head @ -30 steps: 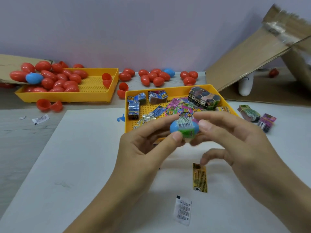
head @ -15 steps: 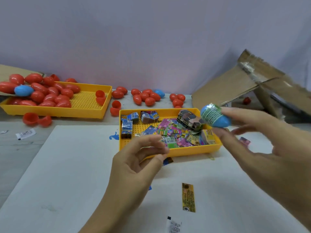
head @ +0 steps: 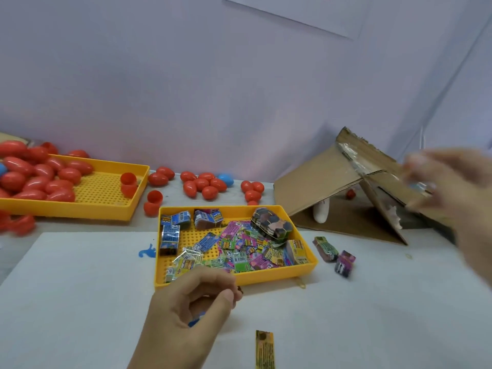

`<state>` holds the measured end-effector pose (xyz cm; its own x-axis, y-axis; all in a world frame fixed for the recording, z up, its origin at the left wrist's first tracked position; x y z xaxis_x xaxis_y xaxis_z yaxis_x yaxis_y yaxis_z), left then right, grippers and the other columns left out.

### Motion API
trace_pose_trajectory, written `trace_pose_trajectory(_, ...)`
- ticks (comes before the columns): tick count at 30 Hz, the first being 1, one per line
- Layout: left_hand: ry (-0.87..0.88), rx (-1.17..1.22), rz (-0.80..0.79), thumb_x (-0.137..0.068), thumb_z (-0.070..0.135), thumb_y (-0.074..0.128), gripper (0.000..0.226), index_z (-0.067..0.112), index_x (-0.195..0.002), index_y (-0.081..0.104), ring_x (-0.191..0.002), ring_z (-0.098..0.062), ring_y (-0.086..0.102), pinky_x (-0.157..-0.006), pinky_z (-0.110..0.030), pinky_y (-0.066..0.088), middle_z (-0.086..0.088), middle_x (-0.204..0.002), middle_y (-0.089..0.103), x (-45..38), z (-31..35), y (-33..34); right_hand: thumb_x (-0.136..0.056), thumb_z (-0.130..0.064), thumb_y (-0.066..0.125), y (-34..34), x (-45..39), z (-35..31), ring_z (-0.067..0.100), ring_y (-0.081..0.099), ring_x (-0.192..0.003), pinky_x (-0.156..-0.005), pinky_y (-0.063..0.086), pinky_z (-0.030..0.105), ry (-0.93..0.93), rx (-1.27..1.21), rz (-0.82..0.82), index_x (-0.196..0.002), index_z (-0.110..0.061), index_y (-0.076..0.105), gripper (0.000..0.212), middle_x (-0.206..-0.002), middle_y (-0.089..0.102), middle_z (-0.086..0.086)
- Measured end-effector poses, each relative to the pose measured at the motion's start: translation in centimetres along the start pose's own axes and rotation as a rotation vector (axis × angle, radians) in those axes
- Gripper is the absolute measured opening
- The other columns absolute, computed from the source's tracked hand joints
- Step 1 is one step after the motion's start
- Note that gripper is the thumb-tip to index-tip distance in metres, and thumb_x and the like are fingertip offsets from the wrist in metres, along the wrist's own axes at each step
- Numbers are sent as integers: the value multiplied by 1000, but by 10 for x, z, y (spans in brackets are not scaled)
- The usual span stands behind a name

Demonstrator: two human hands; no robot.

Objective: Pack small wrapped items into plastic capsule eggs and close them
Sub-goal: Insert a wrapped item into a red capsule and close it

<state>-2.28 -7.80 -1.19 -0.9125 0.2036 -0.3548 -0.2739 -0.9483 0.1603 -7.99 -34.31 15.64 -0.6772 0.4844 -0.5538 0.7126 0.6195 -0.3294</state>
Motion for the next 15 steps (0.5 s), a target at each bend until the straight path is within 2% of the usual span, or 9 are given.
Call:
trace_pose_trajectory(1,-9,-25,6,-76,18,70,13,30,-76,75,-75,-24,74,-68,-29,61,-11,-77,74,-1,-1,-1,-83,-33,70,20,10,5,10,68,-64,-48,55,30,64,-103,-81,-85,-26,76,10,-79,74,0)
trace_pose_trajectory(2,-10,-56,26,-83,19,73,12,29,-77,75,-73,-24,74,-65,-29,61,-11,-76,74,-2,-3,-2,-83,-25,72,42,30,19,13,65,-57,-40,47,25,117,-188,-195,-80,-21,77,7,-74,72,5)
trace_pose_trajectory(4,-2,-130,74,-82,18,69,11,27,-78,74,-65,-21,71,-58,-27,59,-10,-72,72,-2,2,-5,-77,-28,70,91,77,35,15,56,-48,-36,36,21,263,-359,-351,-77,-13,76,16,-65,68,10)
trace_pose_trajectory(6,30,-181,105,-78,24,69,6,28,-82,72,-57,-18,67,-49,-26,55,-8,-70,69,-2,13,-9,-79,-23,71,128,112,43,14,49,-42,-37,34,20,376,-419,-456,-76,-15,76,10,-58,64,10)
trace_pose_trajectory(8,123,-255,185,-81,30,67,12,34,-92,68,-56,-17,64,-45,-29,53,-4,-77,66,-5,25,-19,-83,-20,71,145,135,44,11,49,-39,-39,37,18,328,-370,-496,-72,-24,76,13,-54,63,10)
trace_pose_trajectory(10,276,-349,333,-86,24,64,22,38,-103,63,-63,-18,63,-45,-32,52,5,-86,64,-13,38,-39,-74,-39,71,151,148,42,7,52,-40,-42,40,16,250,-309,-548,-75,-34,76,7,-53,64,6)
trace_pose_trajectory(11,331,-378,449,-88,20,63,24,38,-104,62,-69,-18,63,-48,-32,53,7,-88,63,-19,43,-53,-68,-47,69,151,150,42,6,52,-41,-43,41,16,218,-292,-580,-77,-37,76,15,-54,65,5)
trace_pose_trajectory(13,330,-348,729,-89,12,62,25,34,-99,61,-80,-20,61,-57,-29,53,8,-89,62,-35,47,-91,-65,-45,70,151,150,43,6,51,-39,-41,39,14,245,-320,-608,-76,-36,76,16,-52,63,9)
trace_pose_trajectory(15,247,-419,877,-90,8,61,20,26,-96,65,-86,-14,59,-69,-17,49,4,-93,63,-60,44,-126,-64,-37,70,152,143,46,7,46,-36,-38,36,13,338,-387,-573,-71,-29,77,12,-48,58,13)
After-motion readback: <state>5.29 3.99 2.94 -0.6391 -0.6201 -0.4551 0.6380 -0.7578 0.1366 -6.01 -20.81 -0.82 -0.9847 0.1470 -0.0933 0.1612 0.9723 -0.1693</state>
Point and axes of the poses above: each hand's wrist, its own x-axis away from the middle knuckle, its own y-axis out of the palm, z = x × y, the point moved 4 cm from there along -x, towards the middle knuckle
